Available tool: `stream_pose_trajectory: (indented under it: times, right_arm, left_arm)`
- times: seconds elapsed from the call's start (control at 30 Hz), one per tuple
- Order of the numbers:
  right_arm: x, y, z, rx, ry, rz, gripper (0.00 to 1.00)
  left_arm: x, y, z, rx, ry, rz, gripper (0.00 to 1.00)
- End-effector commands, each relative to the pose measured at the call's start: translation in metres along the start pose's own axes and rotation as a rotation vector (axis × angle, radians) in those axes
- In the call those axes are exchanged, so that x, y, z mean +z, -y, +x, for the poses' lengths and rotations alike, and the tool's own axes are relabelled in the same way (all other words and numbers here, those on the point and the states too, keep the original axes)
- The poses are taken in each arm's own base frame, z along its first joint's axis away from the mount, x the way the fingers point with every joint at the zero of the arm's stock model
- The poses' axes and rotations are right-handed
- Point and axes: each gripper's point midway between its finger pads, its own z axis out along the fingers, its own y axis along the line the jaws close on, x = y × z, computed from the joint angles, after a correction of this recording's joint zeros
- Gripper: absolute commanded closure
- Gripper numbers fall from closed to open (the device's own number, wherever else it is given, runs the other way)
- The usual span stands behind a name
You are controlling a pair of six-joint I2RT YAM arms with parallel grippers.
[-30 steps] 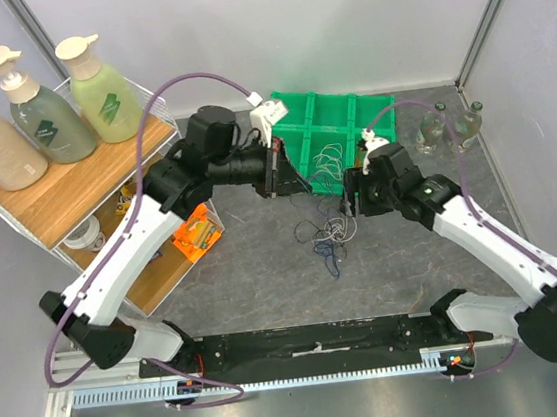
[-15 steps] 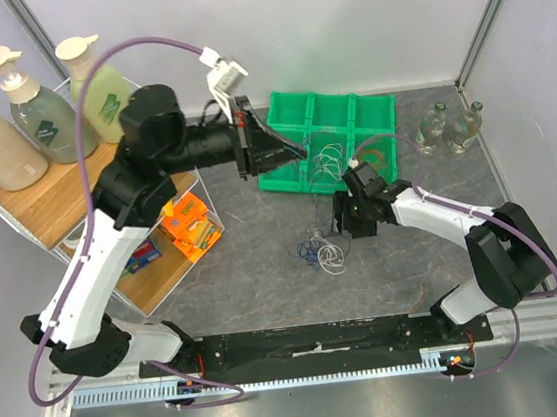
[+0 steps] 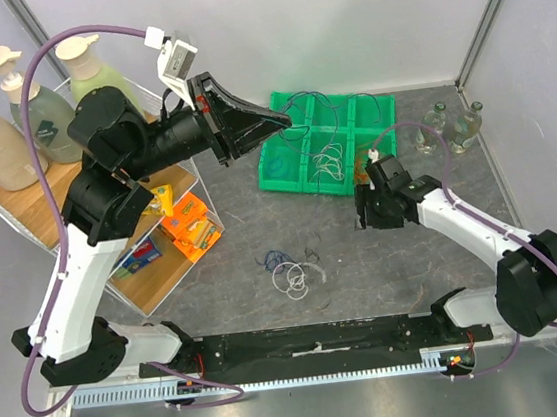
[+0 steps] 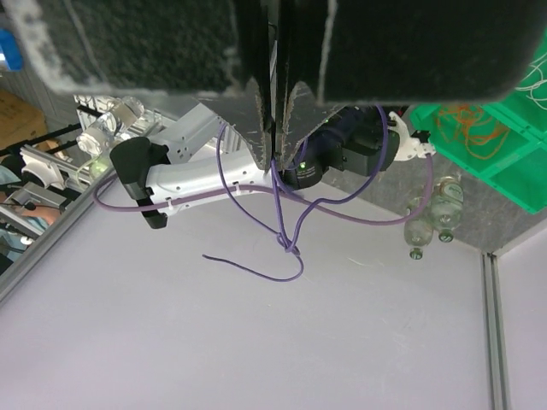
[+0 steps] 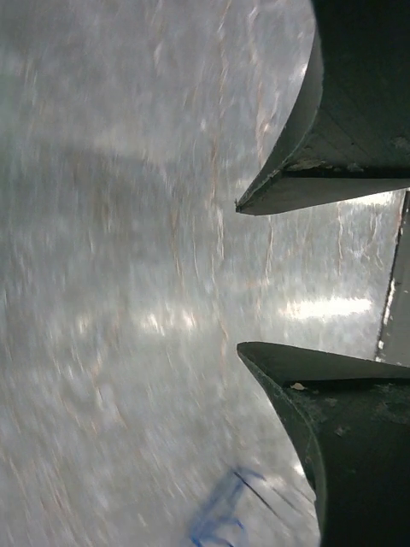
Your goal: Untangle the cables
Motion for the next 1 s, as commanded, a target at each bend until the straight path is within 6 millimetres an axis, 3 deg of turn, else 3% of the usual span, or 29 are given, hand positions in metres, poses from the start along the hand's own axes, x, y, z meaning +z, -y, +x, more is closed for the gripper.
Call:
stream_pose_trajectory:
  times: [0.0, 0.1, 0.2, 0.3, 0.43, 0.63, 0.8, 0.97]
  right_arm:
    - [-0.045, -0.073, -0.025, -0.201, 0.091, -0.422, 0.31]
    - [-0.079, -0.109, -0.038, -0.251, 0.209, -0.636, 0.29]
    - [-0.088, -0.12, -0.041, -0.241, 0.225, -0.697, 0.29]
    - [-0.084, -0.099, -0.055, -0.178, 0.263, -0.544, 0.3]
    - [-0.094, -0.068, -0.067, -0.111, 0.306, -0.375, 0.29]
    - [-0.133, -0.063, -0.07, -0.138, 0.374, -0.397, 0.3]
    - [-0.158, -0.044, -0.077, -0.055, 0.462, -0.374, 0.3]
    - [-0.168, -0.062, -0.085, 0.028, 0.424, -0.517, 0.31]
  left_arm:
    - [0.002, 0.009, -0.017, -0.008, 0.054, 0.032, 0.98]
    - [0.002, 0.01, -0.018, -0.007, 0.057, 0.035, 0.98]
    - [0.004, 0.009, -0.018, -0.007, 0.057, 0.038, 0.98]
    - [0.006, 0.002, -0.009, -0.025, 0.031, 0.017, 0.98]
    - [0.013, -0.033, 0.023, -0.118, -0.051, -0.112, 0.98]
    - [0.017, -0.077, 0.096, -0.341, -0.247, -0.216, 0.98]
    - [0.015, -0.088, 0.12, -0.442, -0.261, -0.198, 0.98]
    - [0.015, -0.092, 0.134, -0.479, -0.287, -0.191, 0.98]
